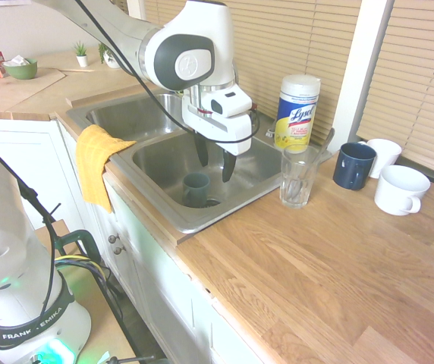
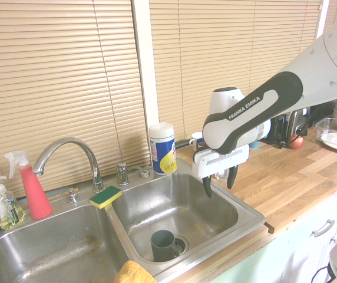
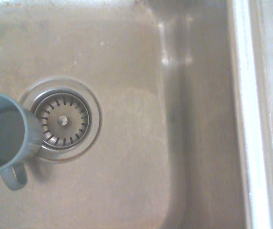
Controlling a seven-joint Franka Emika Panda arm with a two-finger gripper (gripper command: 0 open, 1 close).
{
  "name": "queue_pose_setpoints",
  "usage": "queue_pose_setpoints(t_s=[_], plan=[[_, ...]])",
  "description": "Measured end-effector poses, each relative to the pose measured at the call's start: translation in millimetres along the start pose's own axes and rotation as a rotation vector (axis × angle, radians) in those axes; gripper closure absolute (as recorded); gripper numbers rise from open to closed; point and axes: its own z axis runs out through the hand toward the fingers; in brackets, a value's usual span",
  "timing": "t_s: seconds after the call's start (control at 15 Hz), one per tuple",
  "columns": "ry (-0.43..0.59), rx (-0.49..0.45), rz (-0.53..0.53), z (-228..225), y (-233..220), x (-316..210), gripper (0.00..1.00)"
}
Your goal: Put the spoon into the sink
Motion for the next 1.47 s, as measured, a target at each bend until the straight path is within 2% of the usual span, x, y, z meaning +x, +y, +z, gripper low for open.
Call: queue_pose_setpoints(t_s=[0.27,0.53,0.73,1.07,1.47], plan=[[0.021,0.019,0.02,-10.3,2.9,7.8,0.0],[0.157,0.084,0.08,-63.1,23.8,18.7,0.0],[0.244,0.139,0.129,-79.6,43.4,23.5,0.0],[0.344,0.222,0.243,-87.6,78.6,74.8,0.0],[0.429,0.277,0.262,-83.1,65.5,128.8,0.0]])
